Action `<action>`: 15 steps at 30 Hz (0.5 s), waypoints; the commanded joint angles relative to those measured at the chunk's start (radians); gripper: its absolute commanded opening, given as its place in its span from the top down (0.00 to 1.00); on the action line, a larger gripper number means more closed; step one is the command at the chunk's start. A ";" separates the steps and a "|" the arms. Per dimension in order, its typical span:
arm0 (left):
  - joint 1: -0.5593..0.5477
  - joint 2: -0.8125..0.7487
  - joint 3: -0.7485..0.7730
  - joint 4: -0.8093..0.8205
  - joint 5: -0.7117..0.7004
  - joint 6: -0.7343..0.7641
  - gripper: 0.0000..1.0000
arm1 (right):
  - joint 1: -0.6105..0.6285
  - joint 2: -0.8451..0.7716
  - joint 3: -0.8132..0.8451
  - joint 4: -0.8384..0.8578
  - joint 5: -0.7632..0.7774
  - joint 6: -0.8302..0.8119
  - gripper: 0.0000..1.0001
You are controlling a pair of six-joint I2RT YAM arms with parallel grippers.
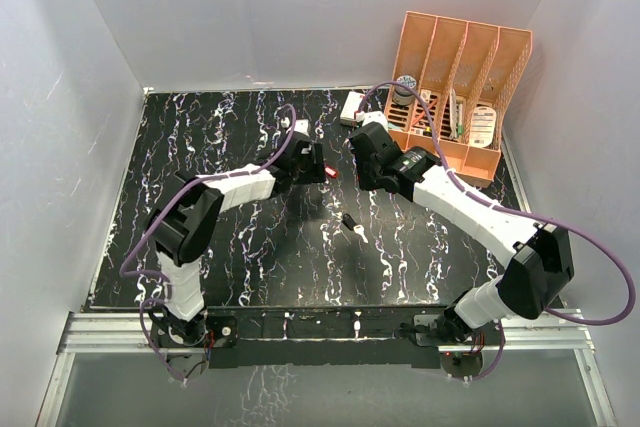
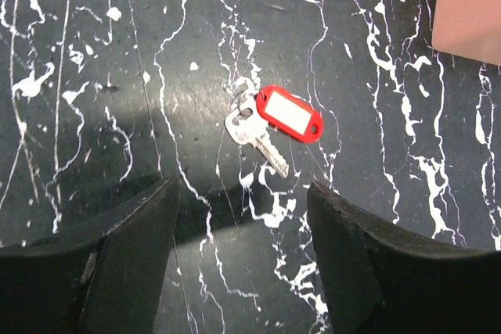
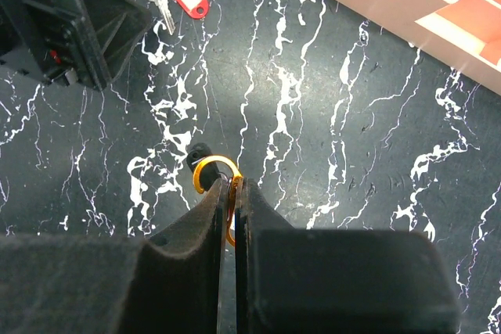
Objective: Put the keys on the keyring
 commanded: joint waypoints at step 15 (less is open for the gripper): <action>0.078 0.162 0.153 0.121 0.133 0.064 0.47 | 0.004 -0.035 -0.002 0.051 0.001 -0.013 1.00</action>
